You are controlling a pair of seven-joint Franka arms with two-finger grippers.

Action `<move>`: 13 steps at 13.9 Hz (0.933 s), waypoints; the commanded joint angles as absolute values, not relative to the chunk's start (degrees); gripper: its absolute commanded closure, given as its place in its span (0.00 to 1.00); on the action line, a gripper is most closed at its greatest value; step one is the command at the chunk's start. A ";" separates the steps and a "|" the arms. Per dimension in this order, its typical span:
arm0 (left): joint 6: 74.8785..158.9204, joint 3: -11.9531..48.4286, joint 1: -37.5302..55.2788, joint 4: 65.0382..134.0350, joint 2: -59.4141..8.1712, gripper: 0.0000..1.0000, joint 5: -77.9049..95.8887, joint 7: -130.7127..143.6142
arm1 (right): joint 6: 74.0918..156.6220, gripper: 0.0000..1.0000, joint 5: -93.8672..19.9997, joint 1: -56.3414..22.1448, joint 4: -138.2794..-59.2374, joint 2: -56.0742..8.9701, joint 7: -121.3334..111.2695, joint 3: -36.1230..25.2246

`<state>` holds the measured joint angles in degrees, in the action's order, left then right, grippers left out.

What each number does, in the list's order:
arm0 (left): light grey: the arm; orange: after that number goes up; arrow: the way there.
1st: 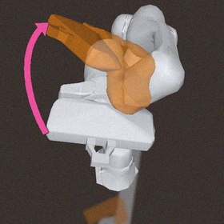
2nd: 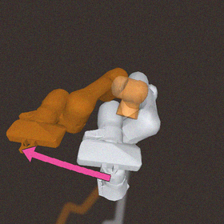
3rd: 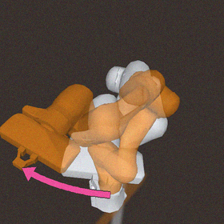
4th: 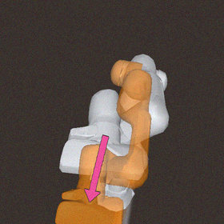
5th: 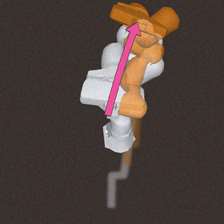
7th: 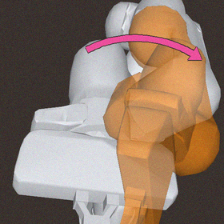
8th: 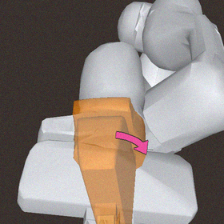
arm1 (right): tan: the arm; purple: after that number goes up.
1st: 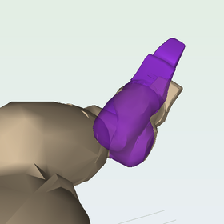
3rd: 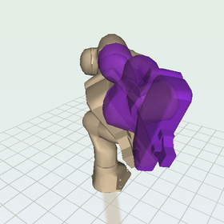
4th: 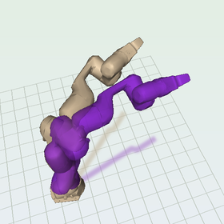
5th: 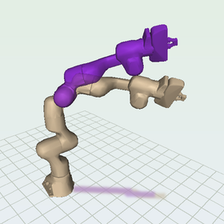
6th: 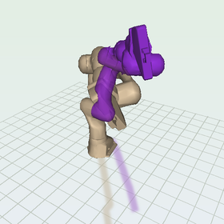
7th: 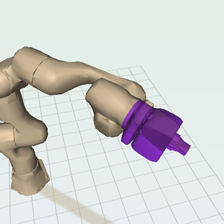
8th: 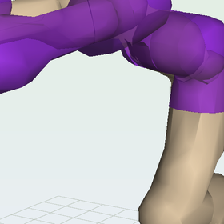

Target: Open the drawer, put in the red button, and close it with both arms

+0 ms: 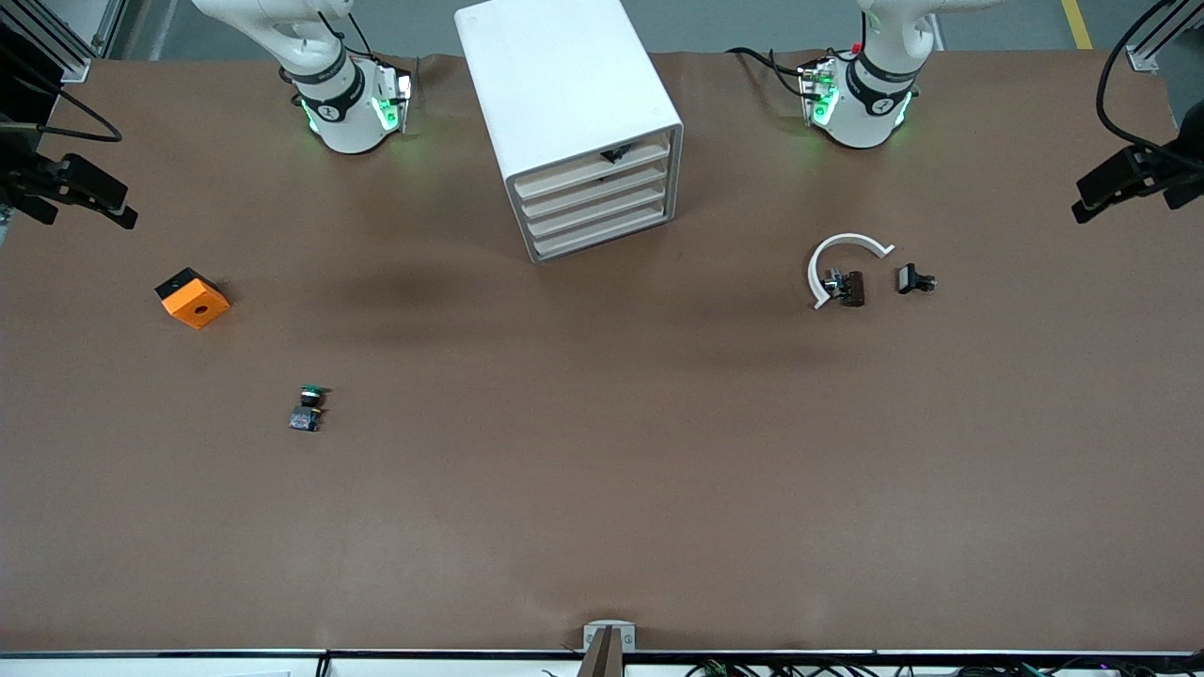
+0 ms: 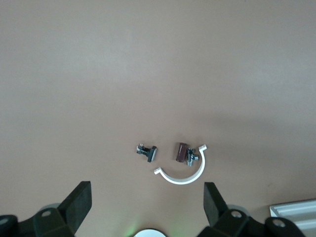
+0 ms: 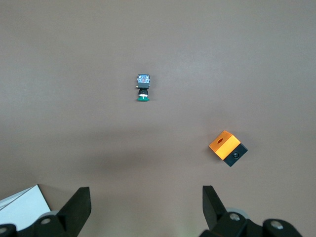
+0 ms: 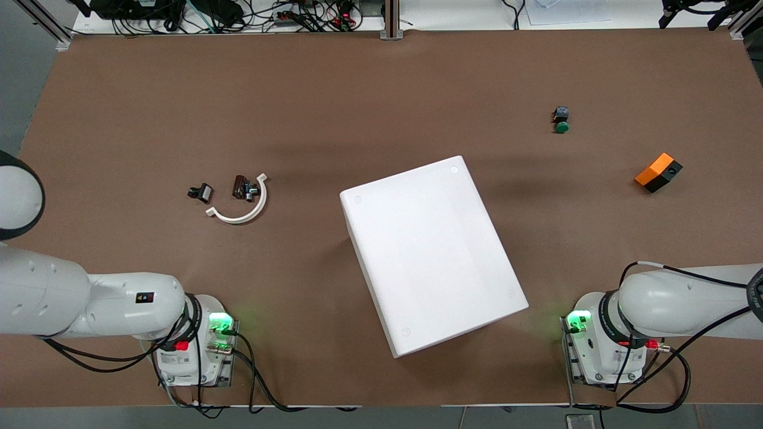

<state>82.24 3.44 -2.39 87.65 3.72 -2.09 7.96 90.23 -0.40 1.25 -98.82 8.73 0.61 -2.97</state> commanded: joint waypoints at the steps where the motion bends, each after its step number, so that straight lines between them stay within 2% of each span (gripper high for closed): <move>1: 82.79 3.16 -1.93 93.68 8.69 0.00 -1.05 6.77 | 90.35 0.00 -0.44 1.23 -100.02 10.11 0.53 -2.99; 6: 82.88 6.41 -2.11 96.50 10.90 0.00 -0.70 7.03 | 90.35 0.00 -0.18 1.23 -100.02 10.19 0.53 -2.90; 13: 82.88 6.33 -2.99 94.93 10.02 0.00 -0.26 7.47 | 90.62 0.00 -0.09 1.23 -100.02 10.11 0.62 -2.90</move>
